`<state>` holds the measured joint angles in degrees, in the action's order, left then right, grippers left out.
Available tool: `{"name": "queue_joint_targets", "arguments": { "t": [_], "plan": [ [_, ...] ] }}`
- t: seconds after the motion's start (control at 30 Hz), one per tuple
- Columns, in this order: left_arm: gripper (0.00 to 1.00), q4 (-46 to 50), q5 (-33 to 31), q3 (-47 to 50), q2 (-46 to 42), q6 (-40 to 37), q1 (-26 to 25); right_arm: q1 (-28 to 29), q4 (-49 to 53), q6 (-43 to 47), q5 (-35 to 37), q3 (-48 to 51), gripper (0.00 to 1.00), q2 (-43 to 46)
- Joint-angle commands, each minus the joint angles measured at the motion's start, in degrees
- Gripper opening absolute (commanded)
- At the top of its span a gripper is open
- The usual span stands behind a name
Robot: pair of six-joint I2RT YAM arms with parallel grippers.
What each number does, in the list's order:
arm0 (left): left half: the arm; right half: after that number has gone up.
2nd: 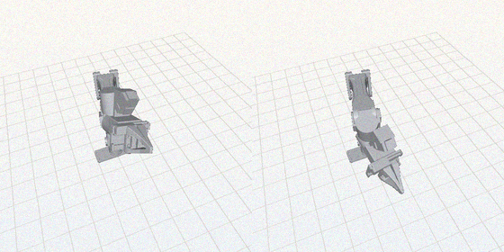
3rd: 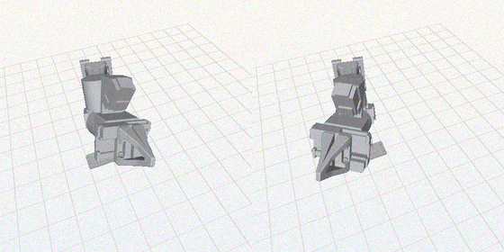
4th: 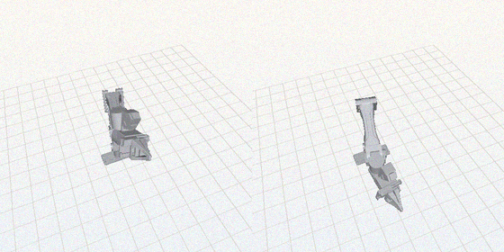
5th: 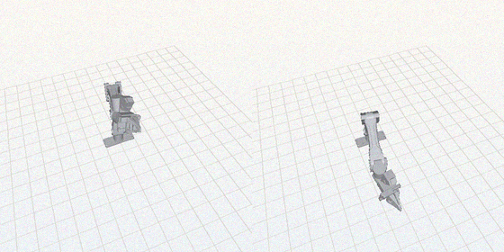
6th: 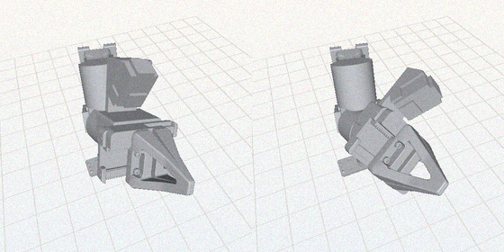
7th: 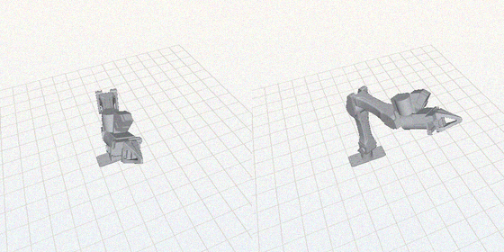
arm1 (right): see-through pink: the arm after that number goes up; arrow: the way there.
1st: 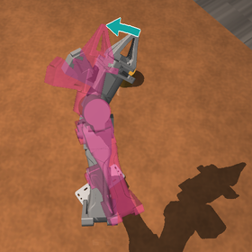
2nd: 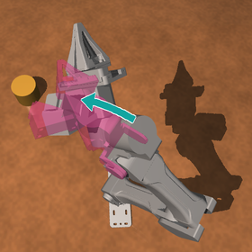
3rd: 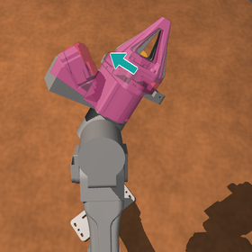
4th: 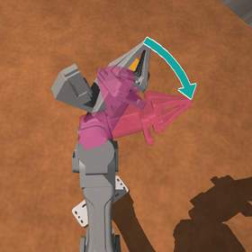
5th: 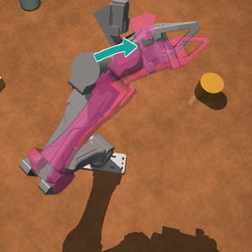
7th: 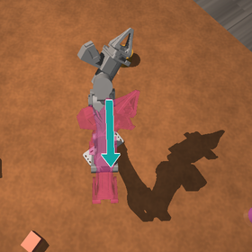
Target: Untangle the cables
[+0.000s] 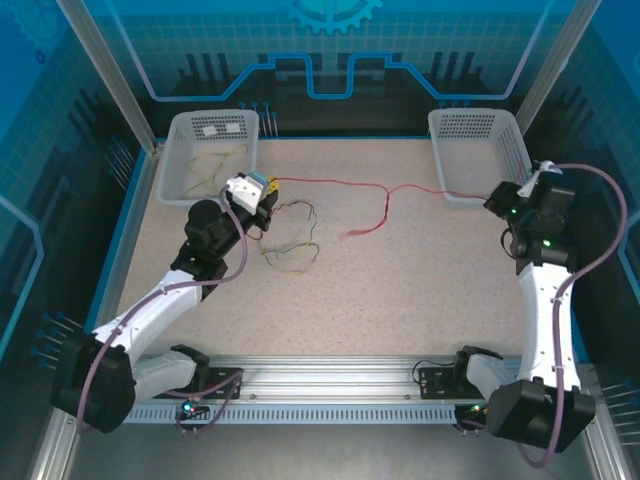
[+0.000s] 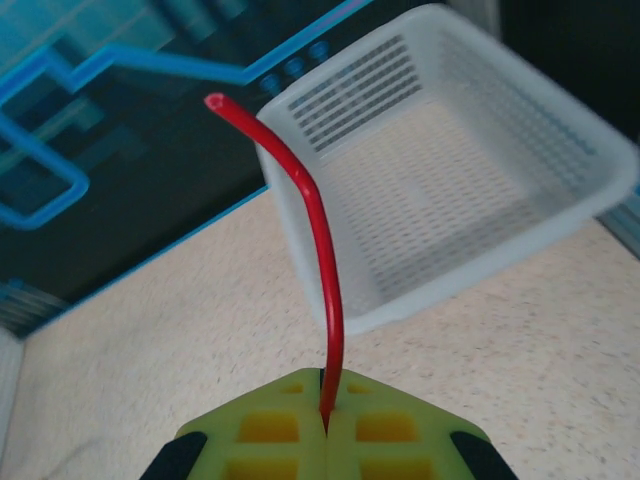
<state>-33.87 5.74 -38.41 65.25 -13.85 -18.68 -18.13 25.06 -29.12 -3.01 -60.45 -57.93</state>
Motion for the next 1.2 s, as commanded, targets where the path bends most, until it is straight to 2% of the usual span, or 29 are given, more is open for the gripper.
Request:
{"name": "queue_joint_targets", "arguments": {
  "t": [0.0, 0.13, 0.3, 0.43, 0.57, 0.73, 0.83, 1.0, 1.17],
  "plan": [
    [0.0, -2.65, -3.05, -1.62, 1.2, 3.21, 1.17, -5.02, 1.39, -4.98, 2.7, 1.43, 0.0, 3.37],
    [0.0, -1.66, -5.64, -3.16, 3.13, 4.41, 1.69, -9.14, 2.89, -5.42, 4.24, 1.21, 0.0, 5.74],
    [0.0, 3.93, -7.04, -8.13, 6.05, 6.91, 1.98, -16.81, 5.07, -6.51, 3.01, 0.83, 0.0, 7.09],
    [0.0, 3.9, -7.36, -9.93, 8.05, 7.69, 1.98, -22.92, 7.08, -5.69, 3.51, -0.72, 0.0, 8.69],
    [0.0, 6.53, -8.18, -13.17, 10.76, 7.08, 1.97, -23.66, 8.87, -2.73, 6.07, -4.14, 0.0, 8.36],
    [0.0, 8.87, -8.53, -16.91, 13.85, 8.44, 1.98, -24.41, 9.13, -3.21, 3.47, -4.04, 0.0, 7.02],
    [0.0, 13.36, -4.94, -20.58, 14.65, 9.64, 1.4, -26.16, 5.29, -5.23, -3.99, -1.39, 0.0, 7.39],
    [0.0, 10.97, 3.12, -21.05, 12.83, 9.24, -3.76, -26.17, -9.15, -10.79, -20.35, 4.86, 0.0, 6.04],
    [0.0, 10.08, 5.95, -20.56, 10.35, 9.52, -10.13, -25.52, -24.83, -16.81, -25.37, 9.73, 0.0, 5.02]
  ]
}}
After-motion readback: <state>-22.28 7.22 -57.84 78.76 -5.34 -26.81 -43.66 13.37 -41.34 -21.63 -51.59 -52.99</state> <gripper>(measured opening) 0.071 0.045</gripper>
